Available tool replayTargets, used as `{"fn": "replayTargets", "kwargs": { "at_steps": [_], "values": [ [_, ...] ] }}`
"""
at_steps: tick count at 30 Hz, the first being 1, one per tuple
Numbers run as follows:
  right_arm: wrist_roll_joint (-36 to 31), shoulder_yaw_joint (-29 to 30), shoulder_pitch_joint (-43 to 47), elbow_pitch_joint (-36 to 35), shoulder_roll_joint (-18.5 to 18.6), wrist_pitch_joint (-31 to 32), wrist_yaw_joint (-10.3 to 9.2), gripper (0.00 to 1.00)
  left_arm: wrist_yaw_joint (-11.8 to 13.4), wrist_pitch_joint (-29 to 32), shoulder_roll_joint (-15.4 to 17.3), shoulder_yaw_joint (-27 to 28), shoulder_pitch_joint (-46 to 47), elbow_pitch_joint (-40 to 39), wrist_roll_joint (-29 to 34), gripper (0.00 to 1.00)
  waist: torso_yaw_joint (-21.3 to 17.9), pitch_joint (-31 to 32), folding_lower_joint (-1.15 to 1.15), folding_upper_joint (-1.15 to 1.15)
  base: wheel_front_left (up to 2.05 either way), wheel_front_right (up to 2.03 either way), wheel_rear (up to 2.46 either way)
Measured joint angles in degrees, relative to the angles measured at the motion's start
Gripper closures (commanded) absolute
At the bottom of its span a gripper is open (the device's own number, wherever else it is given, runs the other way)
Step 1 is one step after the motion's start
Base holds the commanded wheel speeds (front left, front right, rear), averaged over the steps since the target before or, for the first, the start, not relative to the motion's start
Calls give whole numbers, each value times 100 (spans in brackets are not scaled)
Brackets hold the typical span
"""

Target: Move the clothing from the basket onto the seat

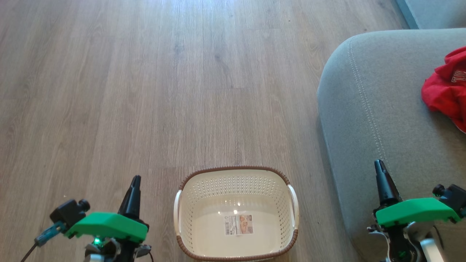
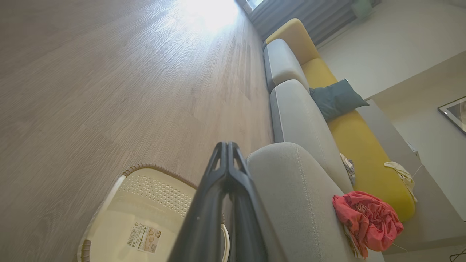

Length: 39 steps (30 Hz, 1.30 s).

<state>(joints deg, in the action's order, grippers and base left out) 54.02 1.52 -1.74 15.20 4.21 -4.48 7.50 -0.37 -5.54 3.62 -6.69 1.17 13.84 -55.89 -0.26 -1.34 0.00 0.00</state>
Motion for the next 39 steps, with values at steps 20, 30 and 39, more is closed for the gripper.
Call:
{"fn": "replayTargets", "kwargs": {
  "at_steps": [20,30,39],
  "values": [
    [1246,168,-9,23,-23,315,-1,100,-199,318,7,303,18,38,-1232,100,9,38,0,0,0,0,0],
    [1876,241,-12,26,-31,489,-1,100,-307,491,7,459,38,64,-1849,100,13,57,0,0,0,0,0],
    [2512,353,-40,31,-38,656,-1,100,-427,656,7,569,124,119,-2470,100,17,77,0,0,0,0,0]
  ]
}}
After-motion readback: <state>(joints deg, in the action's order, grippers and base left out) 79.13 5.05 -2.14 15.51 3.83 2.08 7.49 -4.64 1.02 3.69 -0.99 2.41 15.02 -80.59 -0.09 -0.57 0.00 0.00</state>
